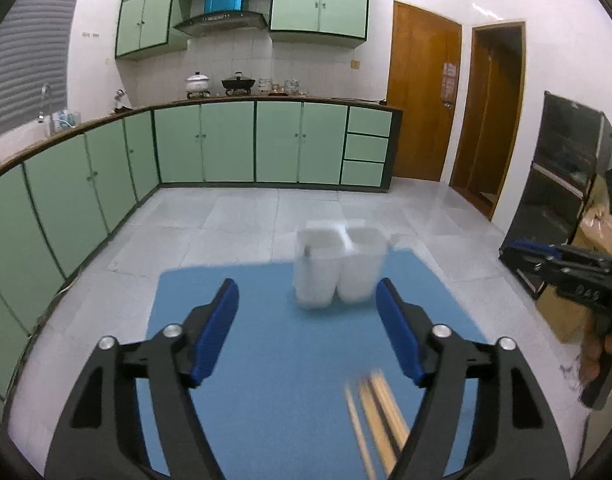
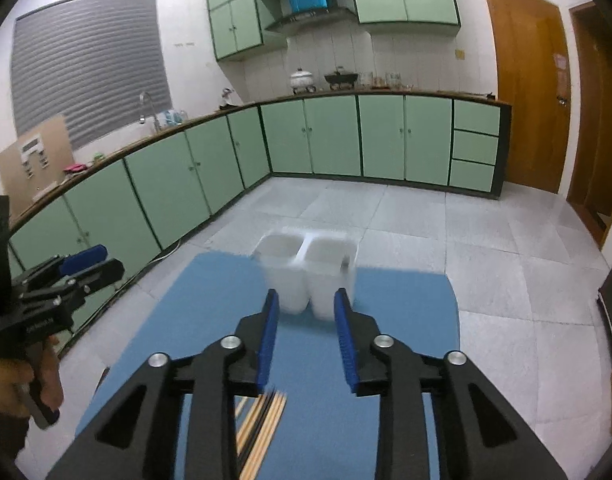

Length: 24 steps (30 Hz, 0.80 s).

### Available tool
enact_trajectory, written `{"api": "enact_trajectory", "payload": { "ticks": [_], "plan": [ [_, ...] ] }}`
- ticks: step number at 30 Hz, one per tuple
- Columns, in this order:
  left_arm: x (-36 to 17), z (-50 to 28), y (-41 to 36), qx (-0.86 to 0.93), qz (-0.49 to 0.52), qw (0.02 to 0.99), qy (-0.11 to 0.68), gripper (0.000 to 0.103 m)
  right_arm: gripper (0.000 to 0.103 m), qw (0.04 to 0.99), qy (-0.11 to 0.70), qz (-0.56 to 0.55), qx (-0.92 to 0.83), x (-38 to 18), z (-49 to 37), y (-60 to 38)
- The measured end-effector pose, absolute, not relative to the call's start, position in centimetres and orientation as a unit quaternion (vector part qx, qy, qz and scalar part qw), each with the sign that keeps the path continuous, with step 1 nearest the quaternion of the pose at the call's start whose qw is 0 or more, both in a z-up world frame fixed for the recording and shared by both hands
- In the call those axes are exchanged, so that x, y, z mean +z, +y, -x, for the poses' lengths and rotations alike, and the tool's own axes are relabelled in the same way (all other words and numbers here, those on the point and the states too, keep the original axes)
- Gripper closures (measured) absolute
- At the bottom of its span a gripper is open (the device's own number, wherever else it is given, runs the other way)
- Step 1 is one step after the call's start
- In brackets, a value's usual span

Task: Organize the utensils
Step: 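Open both tools and pull them back toward the chopsticks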

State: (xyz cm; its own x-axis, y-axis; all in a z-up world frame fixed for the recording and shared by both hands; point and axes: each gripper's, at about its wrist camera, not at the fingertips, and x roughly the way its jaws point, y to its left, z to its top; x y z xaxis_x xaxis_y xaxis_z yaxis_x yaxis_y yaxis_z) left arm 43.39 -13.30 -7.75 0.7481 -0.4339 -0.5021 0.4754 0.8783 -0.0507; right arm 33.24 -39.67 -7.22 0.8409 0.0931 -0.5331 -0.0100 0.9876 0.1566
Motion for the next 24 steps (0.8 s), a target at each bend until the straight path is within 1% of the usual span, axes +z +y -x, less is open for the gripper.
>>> {"api": "enact_trajectory", "payload": {
  "ticks": [3, 5, 8, 10, 11, 14, 16, 19, 20, 21, 24],
  "plan": [
    [-11.5, -36.7, -10.7, -0.236, -0.048, 0.934, 0.266, 0.029, 0.069, 0.956, 0.282, -0.074, 0.016, -10.8, -26.7, -37.7],
    [-14.0, -33.3, -9.4, -0.231, -0.048, 0.933, 0.274, 0.027, 0.069, 0.952, 0.293, -0.084, 0.008, -14.3, -22.6, -36.1],
    [-18.1, -29.1, -8.2, -0.234, -0.043, 0.926, 0.294, 0.026, 0.069, 0.945, 0.318, -0.083, -0.003, -19.2, -18.7, -33.6],
    [-20.4, -27.9, -7.7, -0.225, -0.048, 0.921, 0.316, 0.026, 0.069, 0.933, 0.347, -0.098, 0.003, -22.1, -18.0, -32.3],
    [-21.4, -27.5, -7.4, -0.224, -0.034, 0.917, 0.33, 0.026, 0.069, 0.927, 0.362, -0.101, 0.004, -23.5, -17.9, -31.5],
    [-22.7, -26.5, -6.7, -0.218, -0.012, 0.915, 0.34, 0.026, 0.07, 0.919, 0.382, -0.097, 0.012, -25.8, -18.3, -29.5],
    [-23.1, -26.1, -6.5, -0.215, -0.012, 0.916, 0.338, 0.026, 0.07, 0.919, 0.386, -0.081, 0.01, -26.6, -18.7, -28.8],
    [-23.7, -25.8, -6.8, -0.214, -0.016, 0.917, 0.337, 0.026, 0.07, 0.927, 0.37, -0.054, 0.005, -26.7, -19.2, -28.1],
    [-24.0, -25.7, -7.0, -0.214, -0.018, 0.916, 0.338, 0.025, 0.073, 0.929, 0.368, -0.048, 0.002, -26.8, -19.4, -28.1],
    [-24.4, -25.8, -7.2, -0.214, -0.019, 0.915, 0.342, 0.025, 0.079, 0.929, 0.367, -0.046, -0.001, -26.7, -19.7, -28.3],
    [-25.2, -25.9, -8.0, -0.218, -0.023, 0.91, 0.352, 0.025, 0.089, 0.929, 0.365, -0.056, -0.007, -26.9, -19.7, -29.5]
  ]
}}
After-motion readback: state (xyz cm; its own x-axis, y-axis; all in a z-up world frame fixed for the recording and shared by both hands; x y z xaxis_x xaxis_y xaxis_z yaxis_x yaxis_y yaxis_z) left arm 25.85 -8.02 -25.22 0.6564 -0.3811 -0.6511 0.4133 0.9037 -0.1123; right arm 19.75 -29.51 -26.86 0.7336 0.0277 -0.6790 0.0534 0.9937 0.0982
